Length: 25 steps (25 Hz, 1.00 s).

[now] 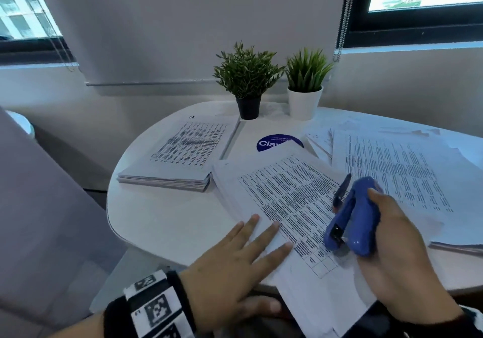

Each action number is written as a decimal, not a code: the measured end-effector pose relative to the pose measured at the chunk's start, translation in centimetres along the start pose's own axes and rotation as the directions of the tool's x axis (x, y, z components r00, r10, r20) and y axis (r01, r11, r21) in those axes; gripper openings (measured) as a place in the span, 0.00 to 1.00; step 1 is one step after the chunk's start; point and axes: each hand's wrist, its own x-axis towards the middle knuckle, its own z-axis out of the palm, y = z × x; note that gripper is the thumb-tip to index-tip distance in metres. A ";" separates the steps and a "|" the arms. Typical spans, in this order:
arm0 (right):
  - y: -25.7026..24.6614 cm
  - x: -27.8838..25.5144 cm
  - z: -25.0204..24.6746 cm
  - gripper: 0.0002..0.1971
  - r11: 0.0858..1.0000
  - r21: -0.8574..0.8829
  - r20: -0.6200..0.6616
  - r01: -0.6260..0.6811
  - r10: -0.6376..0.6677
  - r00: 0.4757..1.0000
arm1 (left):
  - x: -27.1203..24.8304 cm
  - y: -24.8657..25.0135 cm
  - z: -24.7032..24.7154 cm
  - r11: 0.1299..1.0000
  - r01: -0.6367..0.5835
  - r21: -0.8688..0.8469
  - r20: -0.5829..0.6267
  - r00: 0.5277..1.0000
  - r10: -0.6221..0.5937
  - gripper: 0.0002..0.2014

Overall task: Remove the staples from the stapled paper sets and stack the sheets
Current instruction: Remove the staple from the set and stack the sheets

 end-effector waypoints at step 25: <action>-1.6 -2.3 0.5 0.05 0.598 -0.768 0.231 0.228 -0.074 0.970 | -0.4 -4.9 1.8 0.815 -0.103 -0.571 -0.228 0.973 -0.036 0.24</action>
